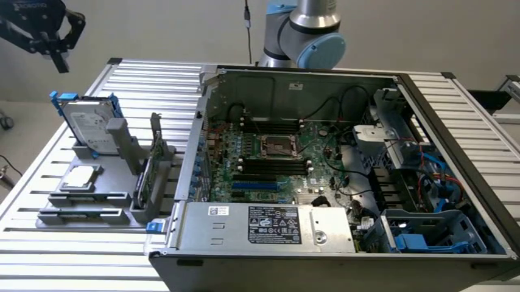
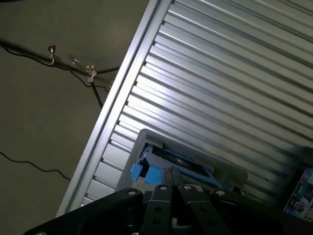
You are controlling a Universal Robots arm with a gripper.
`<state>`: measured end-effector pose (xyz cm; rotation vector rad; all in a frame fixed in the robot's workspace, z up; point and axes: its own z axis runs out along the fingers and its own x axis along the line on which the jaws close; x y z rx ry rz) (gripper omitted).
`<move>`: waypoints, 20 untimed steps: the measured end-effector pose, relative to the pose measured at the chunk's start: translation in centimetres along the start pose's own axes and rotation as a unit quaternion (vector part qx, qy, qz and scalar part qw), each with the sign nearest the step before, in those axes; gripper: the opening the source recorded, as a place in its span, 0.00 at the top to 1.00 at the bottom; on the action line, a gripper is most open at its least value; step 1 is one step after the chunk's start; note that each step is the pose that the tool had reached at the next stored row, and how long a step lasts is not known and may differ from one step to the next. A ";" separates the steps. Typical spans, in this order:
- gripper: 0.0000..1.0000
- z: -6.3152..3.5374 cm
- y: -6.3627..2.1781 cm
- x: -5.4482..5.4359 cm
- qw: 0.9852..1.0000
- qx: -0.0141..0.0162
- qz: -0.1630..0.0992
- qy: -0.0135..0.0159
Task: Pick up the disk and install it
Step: 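Pick up the disk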
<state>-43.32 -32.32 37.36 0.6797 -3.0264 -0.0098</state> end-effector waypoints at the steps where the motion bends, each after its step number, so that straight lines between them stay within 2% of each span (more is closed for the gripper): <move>1: 0.89 0.01 0.00 0.0 1.000 0.000 -0.009 0.000; 6: 0.89 0.06 0.00 0.0 0.999 0.002 -0.054 0.001; 11: 0.89 0.10 0.00 0.0 0.995 0.004 -0.100 0.002; 15: 0.89 0.14 0.00 0.0 0.991 0.005 -0.136 0.002; 20: 0.89 0.20 0.00 0.0 0.984 0.007 -0.181 0.003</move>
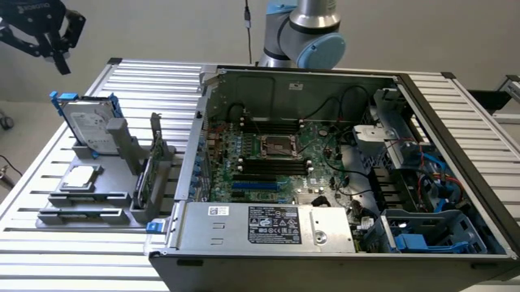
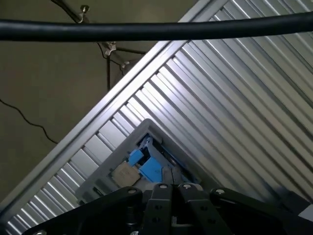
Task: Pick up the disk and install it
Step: 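Pick up the disk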
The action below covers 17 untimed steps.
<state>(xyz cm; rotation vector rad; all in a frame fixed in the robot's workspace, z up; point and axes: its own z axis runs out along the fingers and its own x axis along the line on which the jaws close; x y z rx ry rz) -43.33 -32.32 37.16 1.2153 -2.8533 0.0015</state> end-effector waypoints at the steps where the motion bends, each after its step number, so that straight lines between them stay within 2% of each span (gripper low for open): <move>1: 0.89 0.01 0.00 0.0 1.000 0.000 -0.010 0.000; 5: 0.89 0.04 0.00 0.0 0.999 0.002 -0.046 0.001; 9: 0.89 0.08 0.00 0.0 0.997 0.003 -0.082 0.001; 13: 0.89 0.13 0.00 0.0 0.993 0.004 -0.118 0.002; 17: 0.89 0.18 0.00 0.0 0.988 0.006 -0.154 0.002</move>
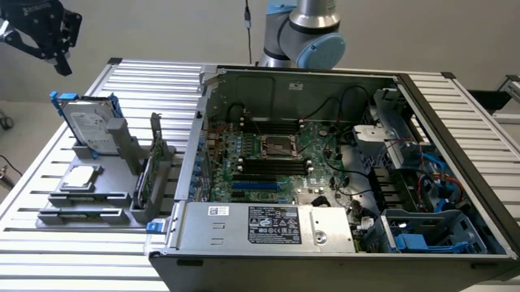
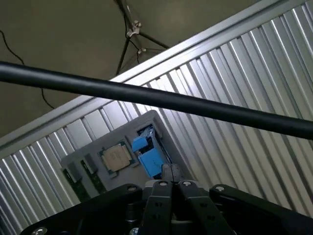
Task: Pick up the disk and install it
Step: 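Pick up the disk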
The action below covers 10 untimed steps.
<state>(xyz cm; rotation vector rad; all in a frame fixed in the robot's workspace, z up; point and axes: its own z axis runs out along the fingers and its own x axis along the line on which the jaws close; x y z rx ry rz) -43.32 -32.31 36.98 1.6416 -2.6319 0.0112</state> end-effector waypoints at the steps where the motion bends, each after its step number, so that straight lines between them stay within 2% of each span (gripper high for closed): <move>1: 0.89 0.01 0.00 0.0 1.000 0.000 -0.009 0.000; 5: 0.89 0.07 0.00 0.0 0.999 0.002 -0.045 0.001; 10: 0.89 0.13 0.00 0.0 0.996 0.003 -0.091 0.001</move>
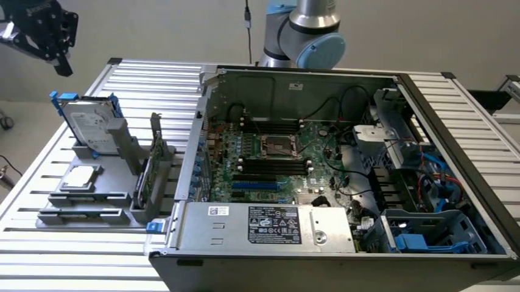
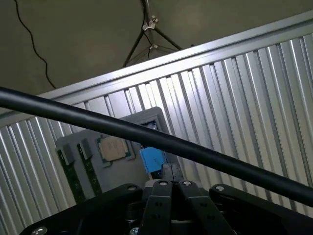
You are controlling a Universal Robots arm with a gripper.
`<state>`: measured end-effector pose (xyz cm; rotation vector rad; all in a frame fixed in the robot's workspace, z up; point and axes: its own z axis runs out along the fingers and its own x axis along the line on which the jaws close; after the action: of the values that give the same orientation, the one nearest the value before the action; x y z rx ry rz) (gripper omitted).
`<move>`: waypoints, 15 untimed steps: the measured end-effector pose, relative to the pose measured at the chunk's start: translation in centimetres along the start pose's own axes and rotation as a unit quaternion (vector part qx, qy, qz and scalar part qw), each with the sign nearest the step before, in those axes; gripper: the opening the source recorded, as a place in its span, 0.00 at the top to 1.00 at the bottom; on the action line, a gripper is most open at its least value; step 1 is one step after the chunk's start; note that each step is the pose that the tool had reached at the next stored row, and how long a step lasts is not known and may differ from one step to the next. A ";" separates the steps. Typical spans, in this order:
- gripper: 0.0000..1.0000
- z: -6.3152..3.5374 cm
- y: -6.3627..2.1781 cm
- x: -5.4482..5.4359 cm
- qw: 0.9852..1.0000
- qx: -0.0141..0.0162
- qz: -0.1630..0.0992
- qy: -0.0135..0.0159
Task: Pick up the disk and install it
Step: 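Pick up the disk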
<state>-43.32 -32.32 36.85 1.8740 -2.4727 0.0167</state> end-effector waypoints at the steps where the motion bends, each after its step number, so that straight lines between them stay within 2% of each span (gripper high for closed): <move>1: 0.89 0.01 0.00 0.0 1.000 0.000 -0.009 0.000; 5: 0.89 0.06 0.00 0.0 0.999 0.002 -0.045 0.001; 8: 0.89 0.09 0.00 0.0 0.997 0.003 -0.073 0.001; 11: 0.89 0.14 0.00 0.0 0.995 0.004 -0.100 0.001; 15: 0.89 0.18 0.01 0.0 0.991 0.005 -0.136 0.002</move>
<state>-43.33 -32.31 36.67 2.1934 -2.1971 0.0251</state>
